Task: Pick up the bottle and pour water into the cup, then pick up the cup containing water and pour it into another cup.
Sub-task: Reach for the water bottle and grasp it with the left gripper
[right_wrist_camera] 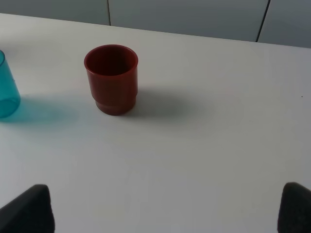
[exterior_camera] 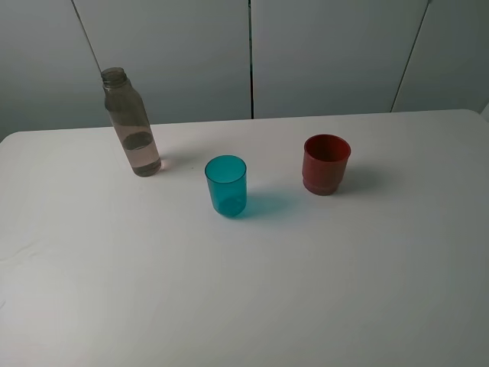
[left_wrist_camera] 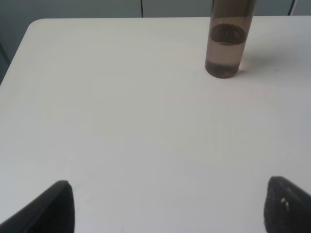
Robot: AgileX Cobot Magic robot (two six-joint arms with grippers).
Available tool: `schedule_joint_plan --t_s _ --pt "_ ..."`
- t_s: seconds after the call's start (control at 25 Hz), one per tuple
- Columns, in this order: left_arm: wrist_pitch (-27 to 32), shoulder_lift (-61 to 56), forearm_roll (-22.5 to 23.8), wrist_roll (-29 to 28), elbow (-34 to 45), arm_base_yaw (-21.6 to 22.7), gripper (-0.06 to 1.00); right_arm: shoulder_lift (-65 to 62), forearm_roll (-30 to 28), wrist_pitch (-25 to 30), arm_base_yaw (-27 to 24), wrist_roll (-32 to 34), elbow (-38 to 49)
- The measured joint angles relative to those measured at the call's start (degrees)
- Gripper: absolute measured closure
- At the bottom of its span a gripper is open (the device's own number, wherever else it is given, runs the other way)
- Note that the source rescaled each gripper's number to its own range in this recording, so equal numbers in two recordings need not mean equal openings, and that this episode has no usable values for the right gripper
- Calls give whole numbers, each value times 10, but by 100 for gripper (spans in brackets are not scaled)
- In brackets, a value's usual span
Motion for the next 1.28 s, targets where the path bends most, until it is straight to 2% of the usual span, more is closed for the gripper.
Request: schedule_joint_plan --t_s 1.16,1.28 --pt "-1 0 0 0 0 0 -4 0 0 0 0 0 0" --pt "-17 0 0 0 -24 0 -4 0 0 0 0 0 0"
